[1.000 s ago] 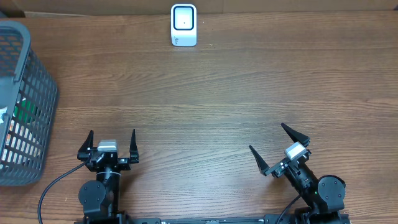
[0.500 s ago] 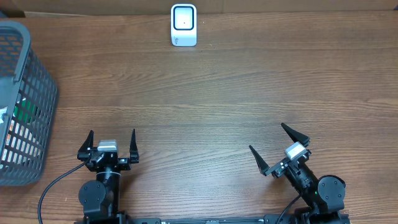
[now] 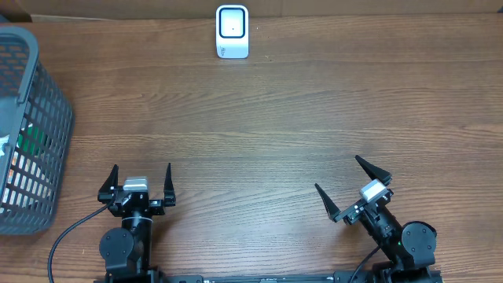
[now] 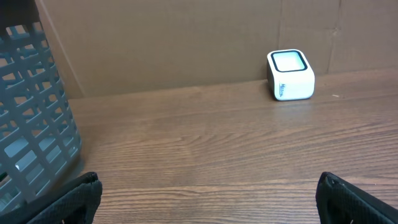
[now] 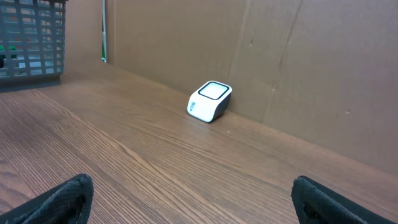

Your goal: Scan the item barcode

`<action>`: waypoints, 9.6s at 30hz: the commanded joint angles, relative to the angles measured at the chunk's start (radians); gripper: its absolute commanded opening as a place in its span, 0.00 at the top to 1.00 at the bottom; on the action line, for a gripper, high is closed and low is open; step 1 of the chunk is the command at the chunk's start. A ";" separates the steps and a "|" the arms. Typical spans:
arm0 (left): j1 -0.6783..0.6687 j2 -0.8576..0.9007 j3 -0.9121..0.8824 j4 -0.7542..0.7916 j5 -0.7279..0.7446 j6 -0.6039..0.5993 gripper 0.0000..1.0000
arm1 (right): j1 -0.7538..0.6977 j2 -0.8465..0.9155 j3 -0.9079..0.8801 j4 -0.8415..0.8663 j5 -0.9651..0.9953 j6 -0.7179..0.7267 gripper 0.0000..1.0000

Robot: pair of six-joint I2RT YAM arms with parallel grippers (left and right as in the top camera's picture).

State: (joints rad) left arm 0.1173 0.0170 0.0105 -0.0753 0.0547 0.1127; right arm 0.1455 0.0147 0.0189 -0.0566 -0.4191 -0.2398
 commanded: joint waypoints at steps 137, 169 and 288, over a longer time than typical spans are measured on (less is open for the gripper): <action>0.670 1.707 2.073 -1.178 0.040 -0.381 0.00 | 0.005 -0.012 -0.011 0.002 -0.004 0.005 0.00; 0.652 2.239 2.071 -1.218 0.025 -0.299 0.04 | 0.005 -0.012 -0.011 0.002 -0.004 0.005 0.00; -0.574 2.279 2.137 -1.352 0.067 -0.458 0.62 | 0.005 -0.012 -0.011 0.002 -0.004 0.005 0.00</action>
State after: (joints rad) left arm -0.4389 2.2845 2.1471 -1.4353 0.1230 -0.3130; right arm 0.1455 0.0147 0.0189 -0.0563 -0.4194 -0.2398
